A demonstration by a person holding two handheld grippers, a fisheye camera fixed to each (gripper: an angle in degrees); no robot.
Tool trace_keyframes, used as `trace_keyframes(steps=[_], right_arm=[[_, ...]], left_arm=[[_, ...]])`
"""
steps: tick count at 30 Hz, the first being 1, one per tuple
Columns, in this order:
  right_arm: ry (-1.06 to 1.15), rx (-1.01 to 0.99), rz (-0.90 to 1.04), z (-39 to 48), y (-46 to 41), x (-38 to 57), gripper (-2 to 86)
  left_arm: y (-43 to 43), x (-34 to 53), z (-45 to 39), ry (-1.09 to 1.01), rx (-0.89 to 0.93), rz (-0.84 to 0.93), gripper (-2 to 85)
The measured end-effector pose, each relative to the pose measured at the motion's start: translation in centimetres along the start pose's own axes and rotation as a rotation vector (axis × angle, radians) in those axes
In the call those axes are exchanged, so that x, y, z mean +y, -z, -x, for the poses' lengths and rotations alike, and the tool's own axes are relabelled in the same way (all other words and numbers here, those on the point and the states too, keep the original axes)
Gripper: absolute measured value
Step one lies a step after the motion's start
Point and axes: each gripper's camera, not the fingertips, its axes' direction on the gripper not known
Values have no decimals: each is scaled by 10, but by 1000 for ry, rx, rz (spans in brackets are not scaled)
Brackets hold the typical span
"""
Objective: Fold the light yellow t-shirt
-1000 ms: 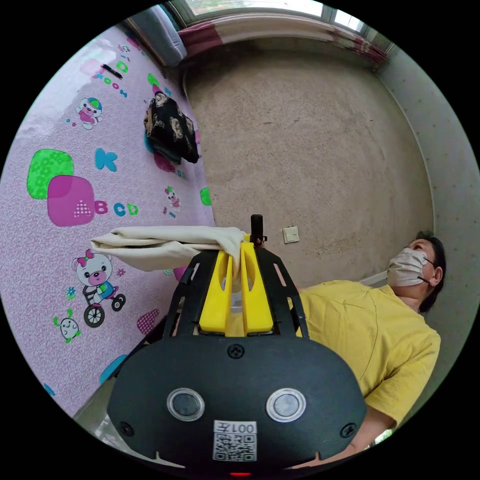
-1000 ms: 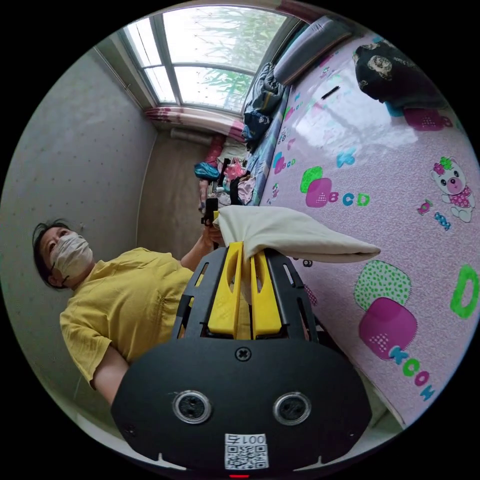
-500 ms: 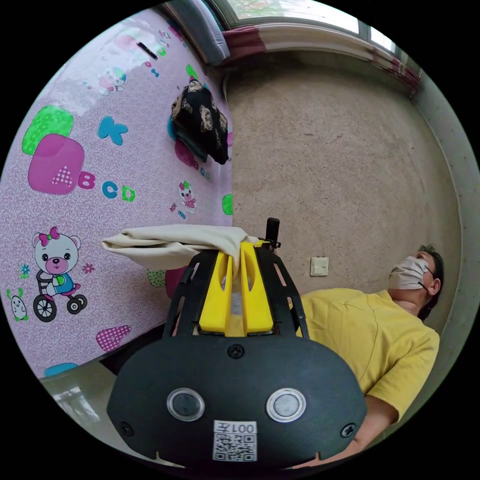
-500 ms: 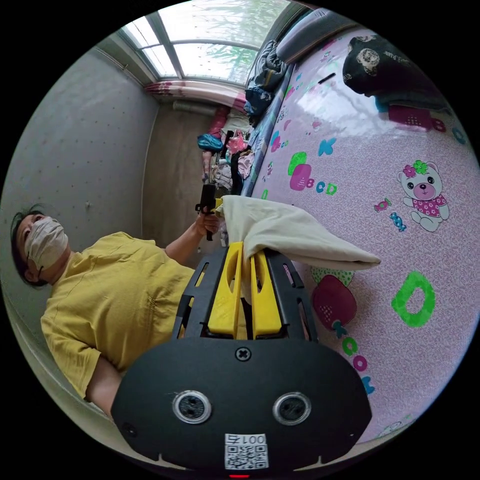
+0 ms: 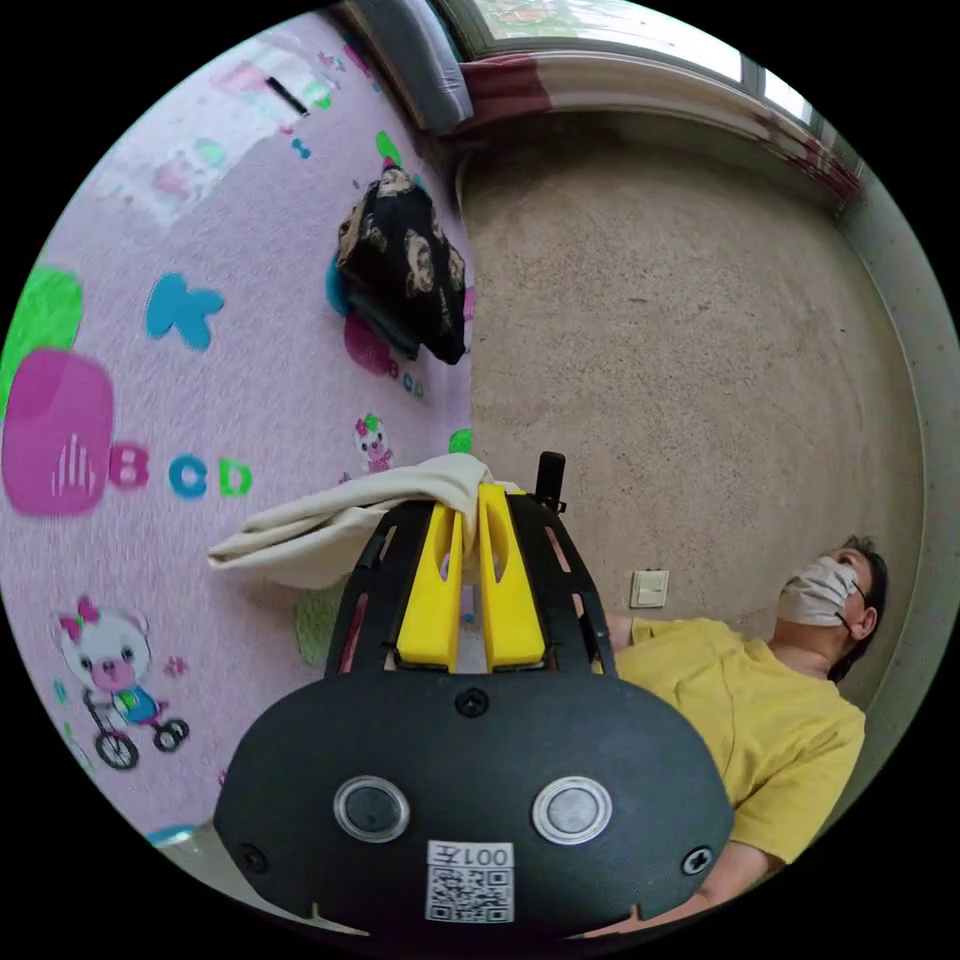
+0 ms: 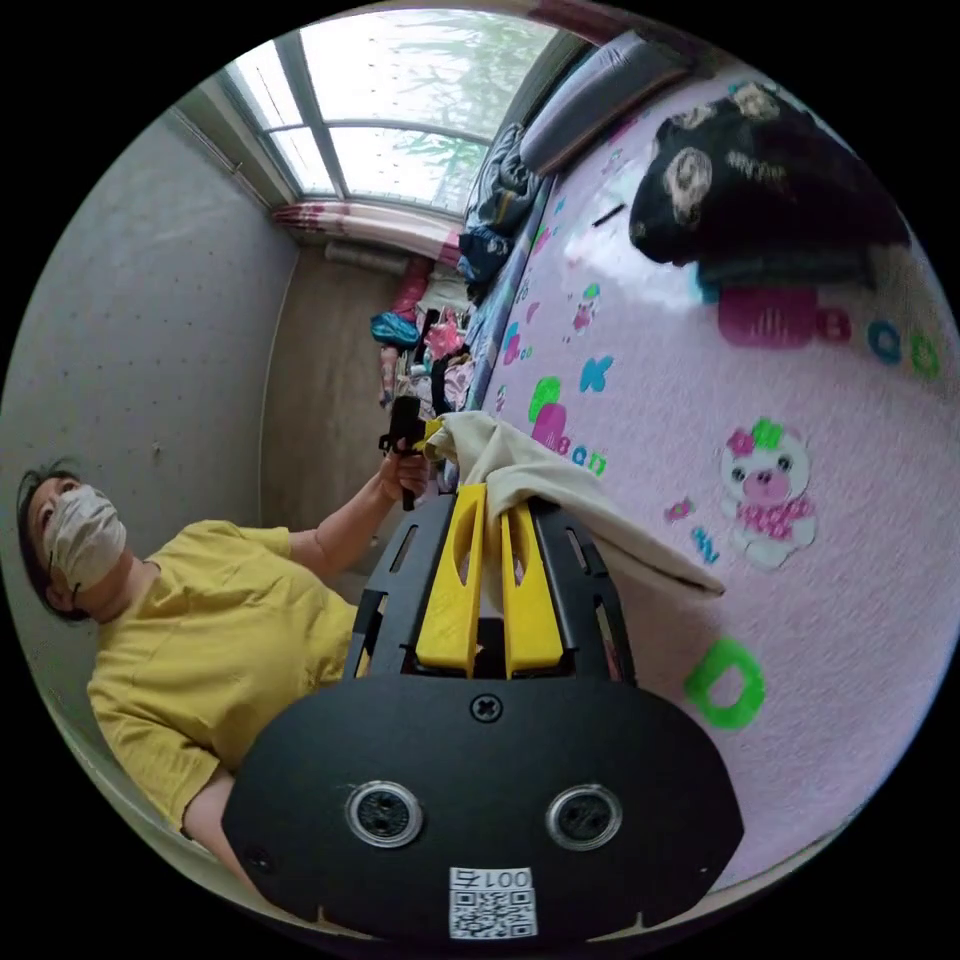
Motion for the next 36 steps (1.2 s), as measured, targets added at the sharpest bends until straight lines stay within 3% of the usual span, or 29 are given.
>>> trace_keyframes(steps=[7,13,18,20,22,28,36], right_arm=[[251,297,-85,65,68,-129,1],[361,448,-215,95,96,-173,1],[152,539,-221,18,90,-168,4],[-73,674,-193,-37,75,-153,6],[-172,661,-166,-63,62,-141,8],[-157,631,-212,-50,48,-122,23],[-78,865,-167,-3,-4,-66,56]], left_arm=[[0,-205,-117,-331,-79,10,-9],[-5,-300,-179,-552,-28,-48,-8],[-44,-334,-106,-378,-25,46,-6],[-68,-339,-52,-204,-102,114,-6],[-92,-333,-3,-39,-293,212,-5],[-98,-325,-17,-74,-346,272,-4],[-86,-269,-39,-170,-617,402,8]])
